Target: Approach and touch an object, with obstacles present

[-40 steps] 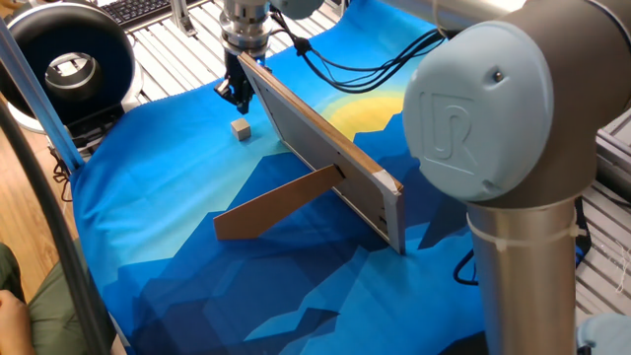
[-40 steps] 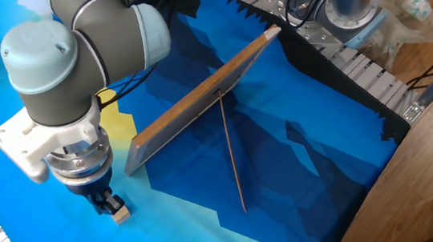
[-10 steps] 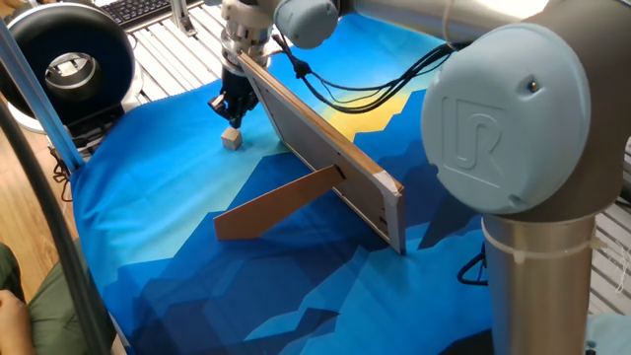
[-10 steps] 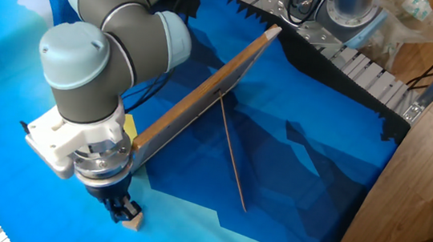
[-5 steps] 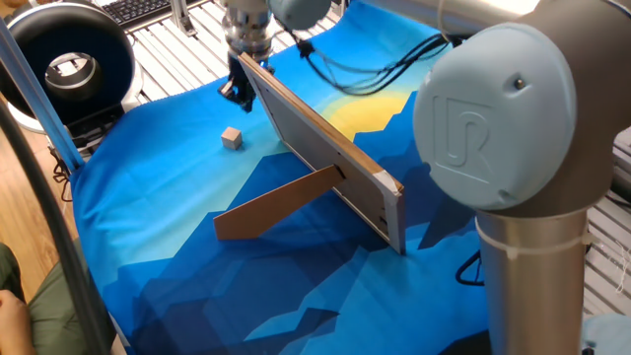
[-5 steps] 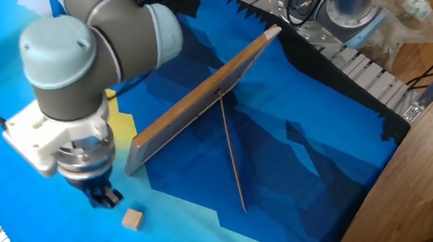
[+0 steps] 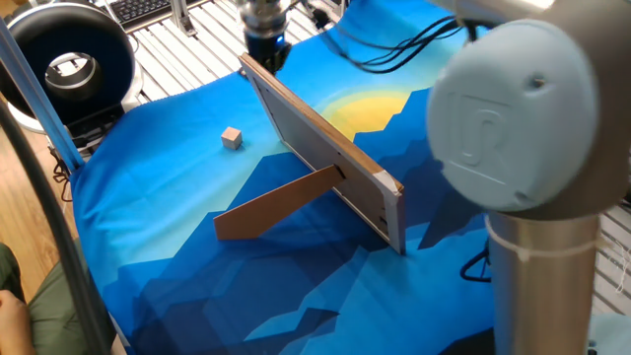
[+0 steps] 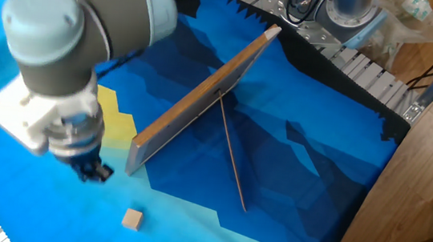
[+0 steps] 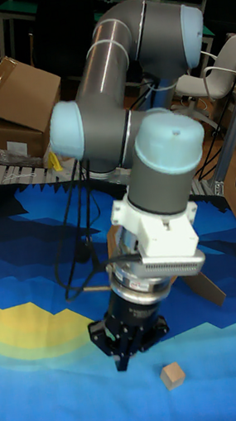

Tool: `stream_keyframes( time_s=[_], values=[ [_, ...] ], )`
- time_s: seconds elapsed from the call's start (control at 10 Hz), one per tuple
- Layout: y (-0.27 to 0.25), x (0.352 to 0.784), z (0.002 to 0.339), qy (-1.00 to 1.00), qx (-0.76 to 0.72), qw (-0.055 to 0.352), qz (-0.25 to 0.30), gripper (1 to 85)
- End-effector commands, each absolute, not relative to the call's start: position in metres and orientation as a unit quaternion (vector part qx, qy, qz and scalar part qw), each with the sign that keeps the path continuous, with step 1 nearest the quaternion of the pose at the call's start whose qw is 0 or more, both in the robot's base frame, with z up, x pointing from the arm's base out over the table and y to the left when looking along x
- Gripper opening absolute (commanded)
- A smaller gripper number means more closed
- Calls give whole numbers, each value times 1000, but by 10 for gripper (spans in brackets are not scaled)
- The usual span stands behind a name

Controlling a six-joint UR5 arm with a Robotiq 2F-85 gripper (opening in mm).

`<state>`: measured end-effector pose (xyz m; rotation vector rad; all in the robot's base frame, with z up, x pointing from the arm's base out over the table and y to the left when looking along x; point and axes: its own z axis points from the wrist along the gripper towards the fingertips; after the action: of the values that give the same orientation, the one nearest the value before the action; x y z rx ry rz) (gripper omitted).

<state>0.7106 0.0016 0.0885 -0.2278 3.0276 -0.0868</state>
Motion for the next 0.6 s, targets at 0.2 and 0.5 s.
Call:
stream_keyframes(
  time_s=[0.2,0.5],
  values=[
    [-20,637,116,998,-41,49,-18,10],
    [-21,614,115,999,-18,43,-16,10]
  ],
)
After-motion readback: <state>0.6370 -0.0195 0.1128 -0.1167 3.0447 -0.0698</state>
